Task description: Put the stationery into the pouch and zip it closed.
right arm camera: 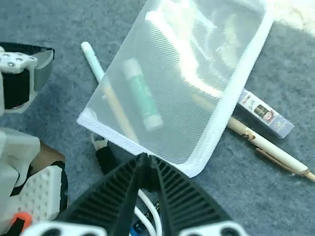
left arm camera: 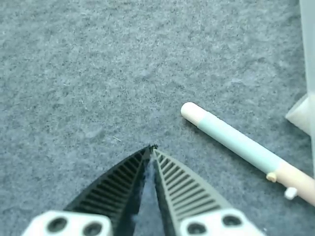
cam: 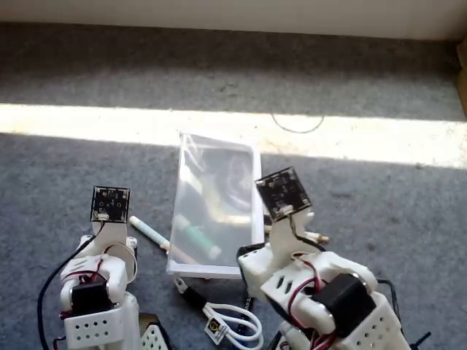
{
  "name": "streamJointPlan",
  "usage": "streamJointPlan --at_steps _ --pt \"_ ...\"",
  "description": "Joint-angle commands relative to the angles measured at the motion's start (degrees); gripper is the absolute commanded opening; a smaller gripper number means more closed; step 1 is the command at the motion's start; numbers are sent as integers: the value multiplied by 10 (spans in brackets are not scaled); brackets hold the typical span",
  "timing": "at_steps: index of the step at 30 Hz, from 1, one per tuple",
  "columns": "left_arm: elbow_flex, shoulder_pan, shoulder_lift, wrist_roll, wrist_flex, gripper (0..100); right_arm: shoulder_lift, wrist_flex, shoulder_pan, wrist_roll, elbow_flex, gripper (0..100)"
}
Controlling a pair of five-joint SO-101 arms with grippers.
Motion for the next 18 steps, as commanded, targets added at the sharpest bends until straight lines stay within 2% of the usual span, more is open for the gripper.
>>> streamJointPlan --at_steps 1,8,15,18 --pt "11 -7 -5 3 -12 7 43 1 -86 -40 10 5" --pt "11 -7 -5 3 -12 7 133 -25 -136 -53 19 5" --pt "11 -7 -5 3 -12 7 199 -88 -138 -54 20 5" --pt "11 -18 -5 3 -12 7 225 -106 -138 -77 22 5"
